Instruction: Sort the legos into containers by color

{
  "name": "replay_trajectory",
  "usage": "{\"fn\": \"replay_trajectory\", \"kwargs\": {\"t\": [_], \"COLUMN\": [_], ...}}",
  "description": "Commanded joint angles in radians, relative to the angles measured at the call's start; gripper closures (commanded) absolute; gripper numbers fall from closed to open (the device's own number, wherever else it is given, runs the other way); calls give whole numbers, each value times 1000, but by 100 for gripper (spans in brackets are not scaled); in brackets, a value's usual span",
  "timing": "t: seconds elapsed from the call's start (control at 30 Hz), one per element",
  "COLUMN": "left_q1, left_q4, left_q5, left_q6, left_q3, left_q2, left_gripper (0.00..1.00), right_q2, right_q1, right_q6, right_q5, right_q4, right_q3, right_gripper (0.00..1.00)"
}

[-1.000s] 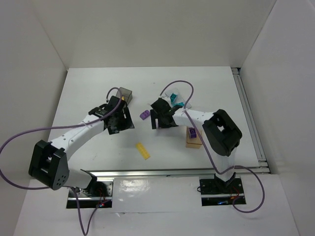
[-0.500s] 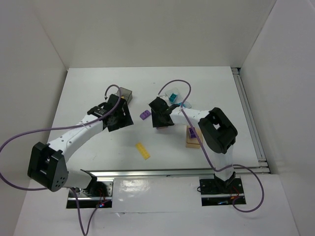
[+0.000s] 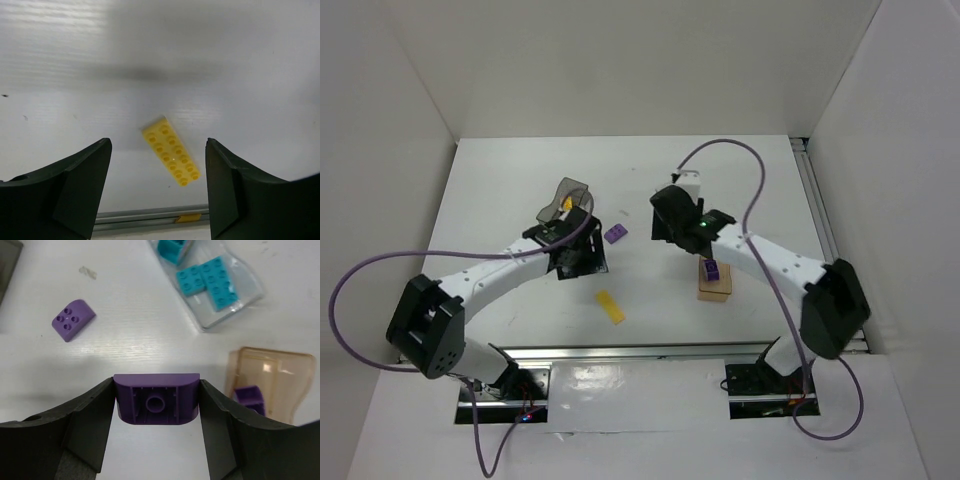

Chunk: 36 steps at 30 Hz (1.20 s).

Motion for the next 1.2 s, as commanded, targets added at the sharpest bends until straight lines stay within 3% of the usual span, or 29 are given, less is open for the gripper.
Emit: {"fn": "replay_trajectory", "kwargs": {"t": [0.0,0.2,0.33,0.6,0.7,0.9,1.07,1.17], "left_q1": [-92,-217,-241,-252,-252,-252,-252,-252], "left_q4": [4,-31,-42,-32,-20,-11,0,9], "left_q5": [-26,-45,-59,-68,-59,-68,-59,-69], "left_q6": [-103,-246,-336,-368,-368,-368,-368,-368], "left_q3": [12,34,45,14,3,-6,-29,-29], "left_q2": [50,113,150,169,198,236,258,268], "left_gripper": [19,15,15,14,14,14,15,22], "right_q2": [-164,-255,-255,-204,-181,-154,-194,-213], "right_q1": [-17,-124,-182,-264,-264,-264,-264,-264], "right_q6": [73,85,50,12,12,12,2,2], "right_q5": [119,130,120,58,47,27,27,27], "right_q4": [-43,-76,-70,-4,-4,-4,-23,-33], "right_q3": [-109,-217,-241,-263,-263,-263,-252,-229], "right_gripper": [49,49,48,46,42,11,7,7]}}
